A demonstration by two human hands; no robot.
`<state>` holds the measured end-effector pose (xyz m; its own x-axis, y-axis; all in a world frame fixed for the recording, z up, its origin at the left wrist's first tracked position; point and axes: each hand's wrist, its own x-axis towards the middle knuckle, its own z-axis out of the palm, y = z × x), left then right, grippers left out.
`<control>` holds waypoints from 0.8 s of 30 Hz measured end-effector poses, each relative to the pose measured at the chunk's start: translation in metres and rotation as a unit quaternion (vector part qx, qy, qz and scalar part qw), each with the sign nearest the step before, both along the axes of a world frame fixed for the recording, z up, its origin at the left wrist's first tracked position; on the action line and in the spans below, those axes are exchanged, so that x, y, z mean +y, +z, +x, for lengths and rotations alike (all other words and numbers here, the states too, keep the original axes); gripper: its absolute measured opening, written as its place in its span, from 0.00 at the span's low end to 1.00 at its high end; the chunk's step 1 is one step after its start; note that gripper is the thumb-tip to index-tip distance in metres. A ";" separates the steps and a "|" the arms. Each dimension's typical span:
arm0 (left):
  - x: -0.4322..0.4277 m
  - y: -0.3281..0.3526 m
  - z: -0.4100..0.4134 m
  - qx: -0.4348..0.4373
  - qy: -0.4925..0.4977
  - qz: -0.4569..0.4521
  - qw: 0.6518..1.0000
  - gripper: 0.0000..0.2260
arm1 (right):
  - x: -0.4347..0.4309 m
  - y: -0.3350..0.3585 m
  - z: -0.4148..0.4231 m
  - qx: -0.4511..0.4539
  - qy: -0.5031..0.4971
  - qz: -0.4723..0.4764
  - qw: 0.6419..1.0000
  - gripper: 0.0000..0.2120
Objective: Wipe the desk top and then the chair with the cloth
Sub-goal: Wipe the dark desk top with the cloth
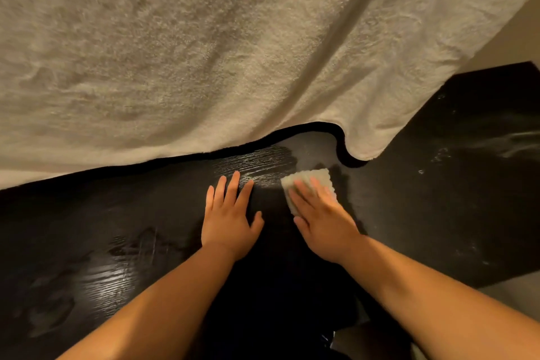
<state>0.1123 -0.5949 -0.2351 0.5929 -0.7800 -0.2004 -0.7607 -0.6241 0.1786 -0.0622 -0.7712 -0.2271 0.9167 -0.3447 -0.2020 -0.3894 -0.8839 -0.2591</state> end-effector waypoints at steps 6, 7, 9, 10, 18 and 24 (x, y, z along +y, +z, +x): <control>0.001 0.001 0.001 0.001 0.000 0.005 1.000 0.34 | -0.011 -0.006 0.002 -0.026 0.133 -0.059 0.989 0.31; 0.000 0.001 0.000 0.002 0.001 0.005 1.000 0.34 | -0.026 -0.004 0.003 -0.025 0.088 -0.043 0.995 0.32; -0.001 0.001 0.000 0.002 0.004 0.003 1.000 0.34 | -0.052 0.000 0.007 -0.019 -0.023 0.000 1.000 0.33; -0.001 0.001 0.000 0.000 0.006 -0.001 1.000 0.33 | -0.057 0.000 0.009 -0.017 -0.061 0.005 0.998 0.33; -0.001 -0.002 -0.002 -0.003 0.022 -0.015 1.000 0.34 | 0.008 -0.002 0.013 0.021 0.097 0.038 0.994 0.31; -0.006 0.004 -0.003 -0.001 0.035 -0.004 0.999 0.34 | -0.062 -0.006 0.021 0.018 0.076 -0.045 0.996 0.33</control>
